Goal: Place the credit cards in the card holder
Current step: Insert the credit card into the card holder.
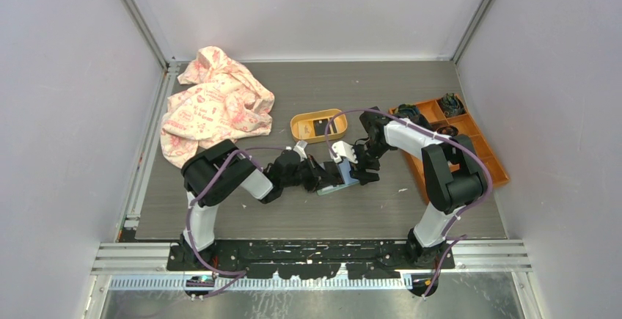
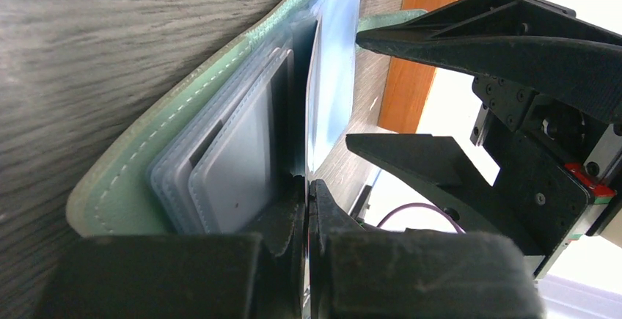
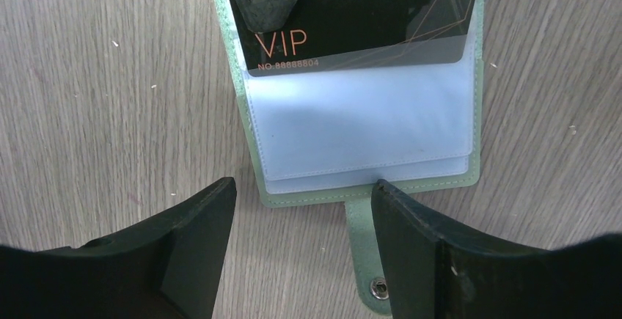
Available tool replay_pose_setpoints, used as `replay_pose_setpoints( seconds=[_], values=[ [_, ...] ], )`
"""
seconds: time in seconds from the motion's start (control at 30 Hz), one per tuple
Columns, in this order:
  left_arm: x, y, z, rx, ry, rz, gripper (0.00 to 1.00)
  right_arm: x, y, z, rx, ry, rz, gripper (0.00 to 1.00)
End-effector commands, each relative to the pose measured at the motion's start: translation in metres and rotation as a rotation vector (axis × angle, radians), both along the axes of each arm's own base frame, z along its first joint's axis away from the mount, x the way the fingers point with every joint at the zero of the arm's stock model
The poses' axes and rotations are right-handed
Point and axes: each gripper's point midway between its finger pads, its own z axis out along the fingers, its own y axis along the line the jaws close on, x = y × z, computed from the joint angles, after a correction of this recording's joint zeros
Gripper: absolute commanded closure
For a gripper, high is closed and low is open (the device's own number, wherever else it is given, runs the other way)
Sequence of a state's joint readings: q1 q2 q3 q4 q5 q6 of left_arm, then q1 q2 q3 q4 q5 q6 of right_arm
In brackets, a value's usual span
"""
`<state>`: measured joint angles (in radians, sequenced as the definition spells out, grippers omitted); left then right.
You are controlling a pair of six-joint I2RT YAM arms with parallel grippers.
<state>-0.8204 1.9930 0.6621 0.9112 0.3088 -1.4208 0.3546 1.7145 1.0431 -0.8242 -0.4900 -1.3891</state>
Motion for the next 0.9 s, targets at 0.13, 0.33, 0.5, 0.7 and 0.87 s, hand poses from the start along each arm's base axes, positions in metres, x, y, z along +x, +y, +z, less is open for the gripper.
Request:
replay_pose_setpoints(
  seconds=[0.13,0.33,0.5,0.7,0.87],
  values=[
    [0.000,-0.001,-0.013,0.037,-0.011,0.021,1.00,-0.003,0.026,0.034,0.147,-0.037,0.009,0.27],
    [-0.002,-0.004,-0.011,0.040,-0.013,0.012,0.95,-0.005,0.043,0.050,0.258,-0.044,-0.021,0.29],
    [-0.004,-0.008,-0.008,0.041,-0.014,-0.001,0.89,0.004,0.056,0.053,0.304,-0.025,-0.113,0.46],
    [-0.005,-0.007,-0.008,0.038,-0.013,0.000,0.87,0.027,0.079,0.058,0.358,0.048,-0.351,0.77],
    [-0.004,-0.007,-0.005,0.030,-0.017,0.002,0.84,0.020,0.079,0.055,0.341,0.076,-0.318,0.80]
  ],
)
